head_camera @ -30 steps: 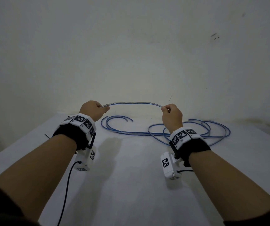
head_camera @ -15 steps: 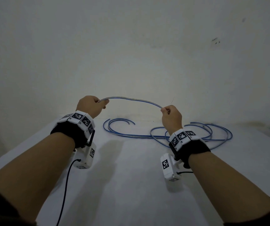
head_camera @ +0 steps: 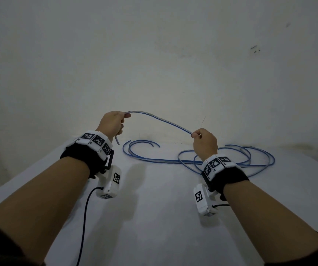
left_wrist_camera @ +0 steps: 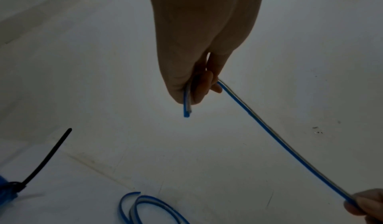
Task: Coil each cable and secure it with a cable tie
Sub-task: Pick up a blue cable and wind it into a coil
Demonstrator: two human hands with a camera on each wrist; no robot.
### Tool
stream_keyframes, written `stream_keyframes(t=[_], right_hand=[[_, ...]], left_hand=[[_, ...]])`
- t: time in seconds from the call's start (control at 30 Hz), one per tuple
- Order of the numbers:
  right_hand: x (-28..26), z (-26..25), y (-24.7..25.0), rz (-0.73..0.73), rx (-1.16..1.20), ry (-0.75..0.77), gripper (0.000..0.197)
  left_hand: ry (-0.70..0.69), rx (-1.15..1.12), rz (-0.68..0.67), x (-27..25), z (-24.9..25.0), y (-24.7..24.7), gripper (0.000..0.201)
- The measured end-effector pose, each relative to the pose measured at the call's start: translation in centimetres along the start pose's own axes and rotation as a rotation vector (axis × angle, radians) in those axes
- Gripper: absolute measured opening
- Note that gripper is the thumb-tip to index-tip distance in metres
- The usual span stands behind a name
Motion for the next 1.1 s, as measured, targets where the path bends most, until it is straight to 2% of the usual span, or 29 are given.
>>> stream_keyframes(t=[0.07,0.23,0.37,0.47,0.63,0.77,0.93,1.1], right_hand=[[0.0,-0.1,0.1,0.002,-0.009,-0.030,0.020],[0.0,-0.3,0.0,0.008,0.023,-0.036,0.018],[0.0,-0.3,-0.2,0.010,0.066,-0.022,0.016],[-0.1,-0.4,-0.3,0.006,0.086,-0.015,0.016],[-0.1,-0.5,-0.1,0.005,0.104,0.004,0.018],[0.0,-0.7,0.0,0.013,0.124,0.011,0.019],[0.1,-0.9,0.0,0.002,0.133,0.024,0.020],[0.1,-1.1,-0.2,-0.005,0.155,0.036,0.020]], left_hand=[[-0.043,0.047,0.011,-0.2,0.1,0.0,0.025],[-0.019,0.056,0.027,0.4,-0.1,0.3,0.026],[-0.029,0.183,0.077,0.7,-0.5,0.8,0.024],[-0.011,0.251,0.090,1.0,-0.9,0.8,0.030],[-0.013,0.231,0.100,0.8,-0.6,0.7,0.035],[-0.059,0.207,0.106,0.6,0.0,0.8,0.023],[-0.125,0.222,0.181,0.4,0.9,0.9,0.027],[-0.180,0.192,0.226,0.0,1.7,1.1,0.016]])
Point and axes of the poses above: each hand's wrist, its own x-axis towards the middle knuckle, its own y-axis out of the back of the hand, z = x × y, the point moved 4 cm from there along x, towards the middle knuckle, and after that the axes turned 13 degrees about y, right-handed, at the moved point
